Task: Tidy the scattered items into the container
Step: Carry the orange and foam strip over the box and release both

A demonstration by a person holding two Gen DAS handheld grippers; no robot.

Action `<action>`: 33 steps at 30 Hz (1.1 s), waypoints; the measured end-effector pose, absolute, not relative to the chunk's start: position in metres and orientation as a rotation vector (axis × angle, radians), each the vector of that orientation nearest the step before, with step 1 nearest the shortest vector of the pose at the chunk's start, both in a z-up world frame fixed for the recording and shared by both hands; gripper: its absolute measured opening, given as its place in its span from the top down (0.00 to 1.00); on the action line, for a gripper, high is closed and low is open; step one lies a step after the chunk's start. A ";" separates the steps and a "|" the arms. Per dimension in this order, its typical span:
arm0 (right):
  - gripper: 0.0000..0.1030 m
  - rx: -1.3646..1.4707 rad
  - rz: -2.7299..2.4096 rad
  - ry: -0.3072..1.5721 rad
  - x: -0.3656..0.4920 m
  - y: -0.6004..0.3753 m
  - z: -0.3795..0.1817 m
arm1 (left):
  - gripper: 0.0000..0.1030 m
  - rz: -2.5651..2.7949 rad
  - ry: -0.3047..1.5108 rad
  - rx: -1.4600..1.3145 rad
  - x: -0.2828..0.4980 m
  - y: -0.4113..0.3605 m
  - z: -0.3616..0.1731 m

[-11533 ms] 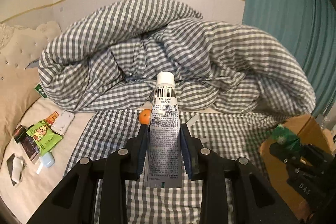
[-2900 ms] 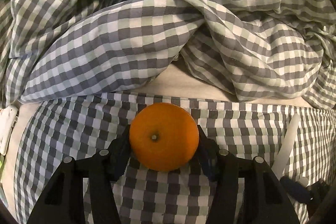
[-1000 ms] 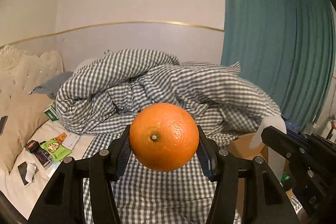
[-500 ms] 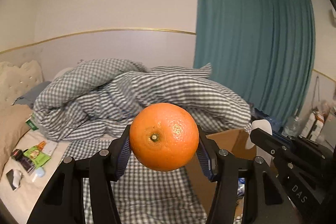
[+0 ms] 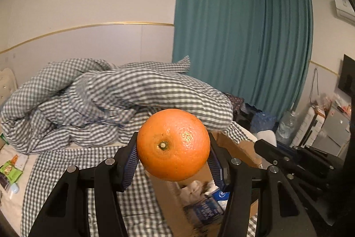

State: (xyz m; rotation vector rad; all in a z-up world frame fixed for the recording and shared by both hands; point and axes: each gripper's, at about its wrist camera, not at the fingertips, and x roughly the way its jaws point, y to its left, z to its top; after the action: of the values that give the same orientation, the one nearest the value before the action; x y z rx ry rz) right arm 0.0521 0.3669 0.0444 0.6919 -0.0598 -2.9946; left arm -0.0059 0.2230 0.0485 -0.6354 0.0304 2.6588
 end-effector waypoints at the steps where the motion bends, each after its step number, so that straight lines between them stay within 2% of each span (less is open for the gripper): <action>1: 0.89 0.706 -2.997 -0.070 0.048 0.373 0.041 | 0.44 2.654 0.042 -0.640 -0.009 0.231 0.045; 8: 0.89 0.827 -2.987 -0.119 0.011 0.410 0.005 | 0.44 2.616 0.077 -0.704 -0.038 0.268 0.018; 22: 0.89 1.300 -2.822 -0.167 -0.056 0.439 -0.087 | 0.44 2.583 0.114 -0.832 -0.079 0.289 -0.029; 23: 0.80 1.342 -2.804 -0.162 -0.060 0.439 -0.094 | 0.44 2.581 0.118 -0.836 -0.080 0.290 -0.031; 24: 0.62 1.386 -2.783 -0.159 -0.066 0.440 -0.101 | 0.44 2.579 0.120 -0.840 -0.081 0.290 -0.033; 25: 0.49 1.408 -2.777 -0.159 -0.069 0.441 -0.105 | 0.44 2.577 0.121 -0.843 -0.084 0.291 -0.035; 26: 0.26 1.437 -2.778 -0.147 -0.071 0.441 -0.110 | 0.44 2.575 0.122 -0.846 -0.085 0.292 -0.036; 27: 0.20 1.455 -2.777 -0.134 -0.070 0.440 -0.111 | 0.44 2.572 0.124 -0.849 -0.086 0.293 -0.037; 33: 0.12 1.469 -2.789 -0.162 -0.067 0.445 -0.108 | 0.44 2.549 0.135 -0.885 -0.095 0.302 -0.047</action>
State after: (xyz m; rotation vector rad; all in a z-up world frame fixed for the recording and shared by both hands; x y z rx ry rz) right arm -0.0669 0.4451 -0.1081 1.4686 -0.1618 -2.7895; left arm -0.0948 0.3019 -0.0474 -0.8845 0.1354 2.5487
